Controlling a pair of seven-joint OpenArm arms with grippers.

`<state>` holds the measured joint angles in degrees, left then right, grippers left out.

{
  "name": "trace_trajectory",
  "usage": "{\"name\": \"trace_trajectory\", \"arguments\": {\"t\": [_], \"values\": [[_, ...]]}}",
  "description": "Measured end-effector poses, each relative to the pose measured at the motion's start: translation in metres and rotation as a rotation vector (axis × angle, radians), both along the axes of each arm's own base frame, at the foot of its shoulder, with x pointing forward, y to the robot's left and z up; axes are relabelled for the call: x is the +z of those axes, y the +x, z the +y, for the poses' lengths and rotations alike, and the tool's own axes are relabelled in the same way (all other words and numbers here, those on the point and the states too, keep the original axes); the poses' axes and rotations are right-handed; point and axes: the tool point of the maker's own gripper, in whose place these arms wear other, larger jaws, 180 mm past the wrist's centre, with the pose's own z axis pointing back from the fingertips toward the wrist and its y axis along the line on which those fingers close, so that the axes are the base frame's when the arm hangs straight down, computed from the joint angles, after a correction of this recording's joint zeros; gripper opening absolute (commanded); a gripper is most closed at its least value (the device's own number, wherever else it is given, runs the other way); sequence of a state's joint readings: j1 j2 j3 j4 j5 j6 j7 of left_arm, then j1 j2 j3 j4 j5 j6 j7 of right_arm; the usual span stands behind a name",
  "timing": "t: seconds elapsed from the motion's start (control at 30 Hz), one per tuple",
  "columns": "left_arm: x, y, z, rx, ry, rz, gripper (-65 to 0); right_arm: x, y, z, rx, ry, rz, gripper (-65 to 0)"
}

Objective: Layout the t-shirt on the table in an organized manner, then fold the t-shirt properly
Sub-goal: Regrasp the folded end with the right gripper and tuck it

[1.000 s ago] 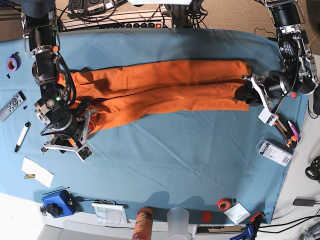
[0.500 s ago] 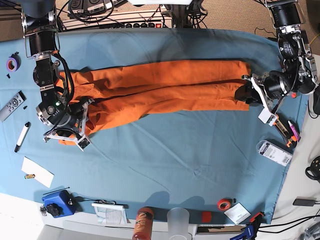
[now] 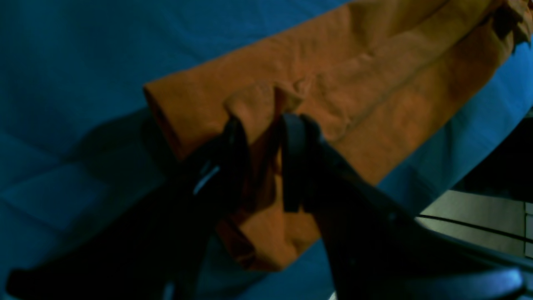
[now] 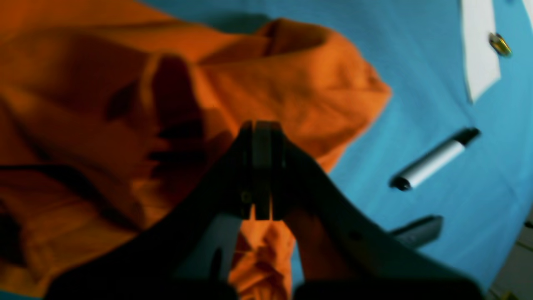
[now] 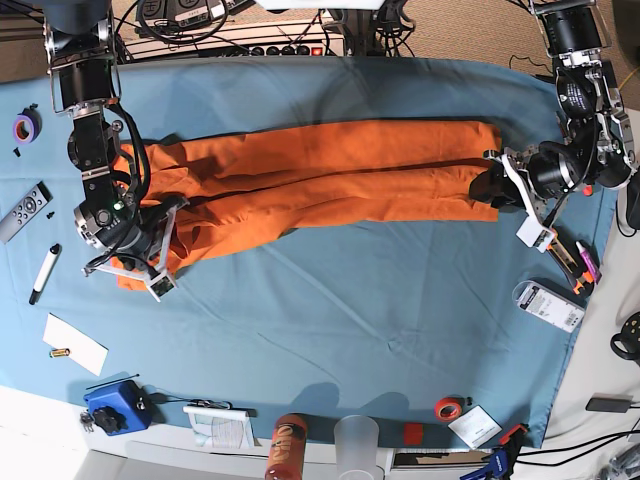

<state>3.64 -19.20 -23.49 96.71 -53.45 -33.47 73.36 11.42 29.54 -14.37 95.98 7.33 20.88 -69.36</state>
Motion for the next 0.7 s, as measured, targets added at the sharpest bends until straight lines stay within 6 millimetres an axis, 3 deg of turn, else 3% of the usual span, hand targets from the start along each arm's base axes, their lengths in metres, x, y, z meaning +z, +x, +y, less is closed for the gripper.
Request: {"name": "trace_trajectory", "arguments": {"t": [0.13, 0.3, 0.5, 0.7], "values": [[0.0, 0.0, 0.0, 0.0, 0.0, 0.001, -48.4, 0.006, 0.001, -0.001, -0.028, 0.001, -0.022, -65.0], [0.0, 0.0, 0.0, 0.0, 0.0, 0.0, -48.4, 0.031, 0.0, 0.013, 0.007, 0.002, -0.102, -65.0], [0.0, 0.0, 0.0, 0.003, -0.005, -0.001, -48.4, 0.04, -0.036, 0.003, -0.023, 0.011, -0.139, -65.0], [0.0, 0.0, 0.0, 0.003, -0.004, -0.001, -48.4, 0.077, -0.063, -0.021, -0.098, 0.017, -0.27, -65.0]]}}
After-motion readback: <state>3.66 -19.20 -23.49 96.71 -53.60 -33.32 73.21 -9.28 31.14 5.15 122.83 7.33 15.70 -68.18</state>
